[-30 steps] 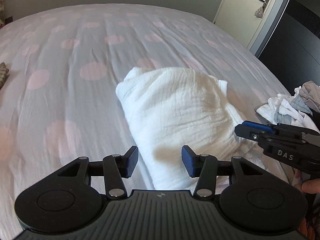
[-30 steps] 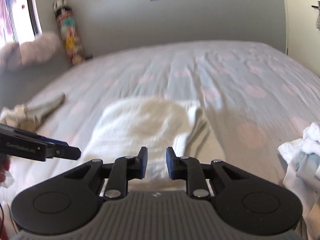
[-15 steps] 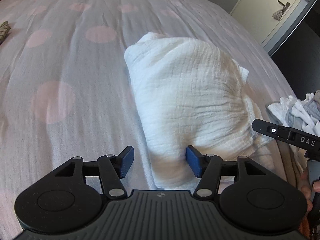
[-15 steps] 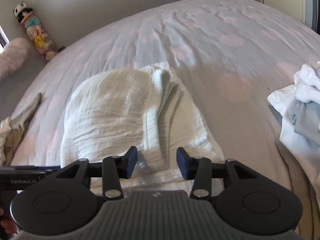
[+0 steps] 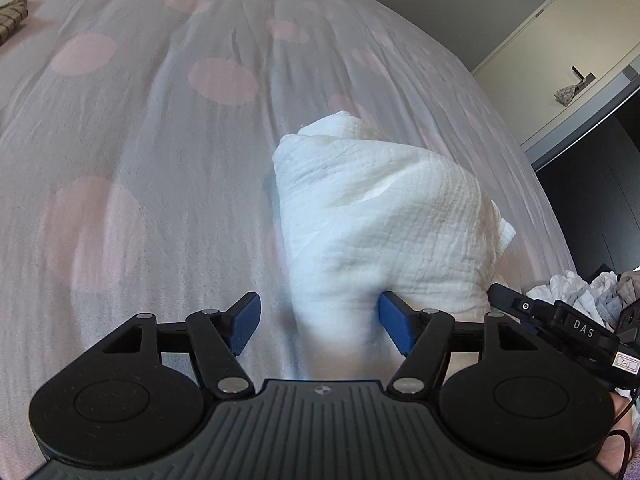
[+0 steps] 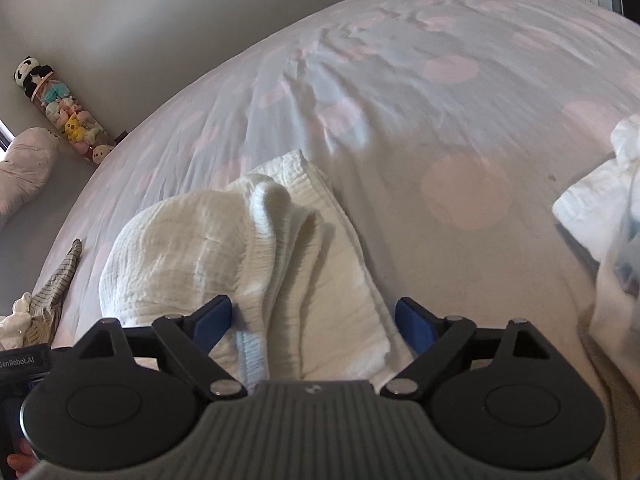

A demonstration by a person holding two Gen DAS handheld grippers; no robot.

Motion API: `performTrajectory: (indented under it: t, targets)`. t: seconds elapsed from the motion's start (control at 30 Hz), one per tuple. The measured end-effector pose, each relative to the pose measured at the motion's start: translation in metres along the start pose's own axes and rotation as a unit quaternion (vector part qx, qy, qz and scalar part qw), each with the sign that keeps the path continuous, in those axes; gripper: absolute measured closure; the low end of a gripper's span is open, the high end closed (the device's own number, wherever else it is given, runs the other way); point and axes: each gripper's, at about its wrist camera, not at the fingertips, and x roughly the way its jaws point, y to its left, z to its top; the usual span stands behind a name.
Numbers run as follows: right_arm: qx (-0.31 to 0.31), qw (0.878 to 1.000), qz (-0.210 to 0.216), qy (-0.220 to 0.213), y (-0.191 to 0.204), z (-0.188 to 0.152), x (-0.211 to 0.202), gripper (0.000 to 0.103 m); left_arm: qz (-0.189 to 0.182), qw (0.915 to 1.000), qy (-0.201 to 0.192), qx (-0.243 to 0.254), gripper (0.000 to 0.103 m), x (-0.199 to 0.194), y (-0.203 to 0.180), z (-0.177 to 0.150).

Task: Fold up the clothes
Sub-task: 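Lift the folded muslin with both grippers and carry it toward the clothes stack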

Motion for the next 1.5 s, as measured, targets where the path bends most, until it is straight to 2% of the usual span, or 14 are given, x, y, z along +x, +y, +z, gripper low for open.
performTrajectory:
  t: [0.17,0.33,0.4,0.43,0.47,0.5,0.57,0.67,0.77,0.87,1.03,1.2,1.33,1.5]
  targets:
    - [0.000,1.000,0.030,0.004,-0.011,0.007,0.019,0.012,-0.026,0.9996,-0.010,-0.009,0.022,0.020,0.008,0.004]
    - [-0.051,0.998,0.036,-0.007,0.000,0.010,0.034,0.013,-0.045,0.9987,-0.025,0.003,0.021,0.032,0.008,0.012]
    - [-0.059,0.997,0.040,-0.011,0.003,0.010,0.037,0.024,-0.054,0.9981,-0.032,0.004,0.021,0.036,0.009,0.015]
    - [-0.060,0.997,0.047,-0.012,0.004,0.010,0.038,0.026,-0.056,0.9978,-0.035,0.006,0.023,0.038,0.009,0.017]
    - [-0.061,0.996,0.057,-0.012,0.004,0.009,0.038,0.033,-0.058,0.9976,-0.039,0.006,0.027,0.040,0.008,0.018]
    - [-0.061,0.996,0.067,-0.012,0.004,0.009,0.039,0.051,-0.059,0.9974,-0.042,0.006,0.031,0.040,0.008,0.018]
    - [-0.053,0.995,0.081,-0.009,0.003,0.009,0.040,0.056,-0.067,0.9968,-0.044,-0.002,0.046,0.041,0.008,0.019]
    - [-0.059,0.994,0.091,-0.017,0.007,0.008,0.037,0.066,-0.072,0.9962,-0.048,-0.008,0.062,0.038,0.008,0.019]
    - [-0.066,0.993,0.096,-0.031,0.012,0.006,0.031,0.070,-0.070,0.9962,-0.052,0.005,0.071,0.029,0.001,0.019]
    - [-0.068,0.992,0.100,-0.048,0.019,0.003,0.021,0.071,-0.069,0.9957,-0.061,0.016,0.074,0.013,-0.005,0.019]
    - [-0.082,0.988,0.106,-0.081,0.040,0.002,-0.010,0.071,-0.075,0.9925,-0.090,0.035,0.074,-0.027,-0.019,0.021]
    - [-0.084,0.980,0.126,-0.126,0.058,0.009,-0.067,0.071,-0.098,0.9851,-0.126,0.064,0.074,-0.076,-0.049,0.026]
    - [-0.097,0.971,0.132,-0.174,0.063,0.019,-0.131,0.071,-0.139,0.9743,-0.150,0.094,0.074,-0.109,-0.090,0.025]
    - [-0.117,0.962,0.114,-0.219,0.050,0.032,-0.224,0.071,-0.201,0.9568,-0.154,0.142,0.074,-0.136,-0.160,0.018]
